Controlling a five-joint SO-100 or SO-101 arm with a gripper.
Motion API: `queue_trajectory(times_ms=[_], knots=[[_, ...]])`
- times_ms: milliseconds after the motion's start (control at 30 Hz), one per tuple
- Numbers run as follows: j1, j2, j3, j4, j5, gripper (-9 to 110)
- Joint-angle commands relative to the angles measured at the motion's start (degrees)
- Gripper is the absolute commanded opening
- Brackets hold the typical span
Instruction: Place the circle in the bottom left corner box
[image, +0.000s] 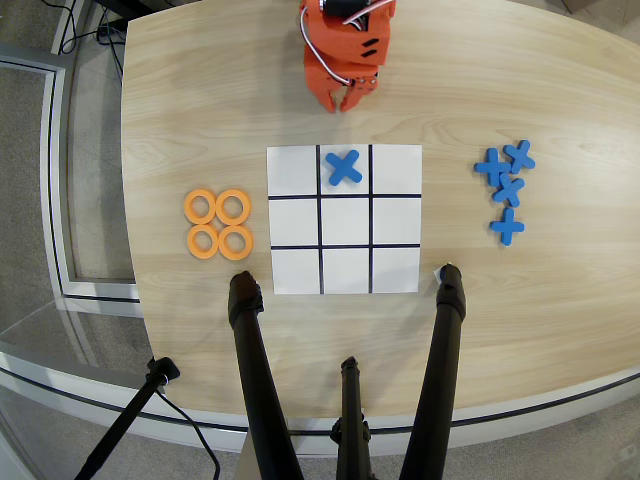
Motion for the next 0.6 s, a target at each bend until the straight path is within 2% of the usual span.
queue_trajectory(times_ms=[0,267,567], knots=[[2.0,-7.9,-11.2,-1.6,2.6,5],[9.1,-39.6,-41.0,-5.8,4.1,9],[15.4,-67.1,-51.0,-22.2,3.5,16]])
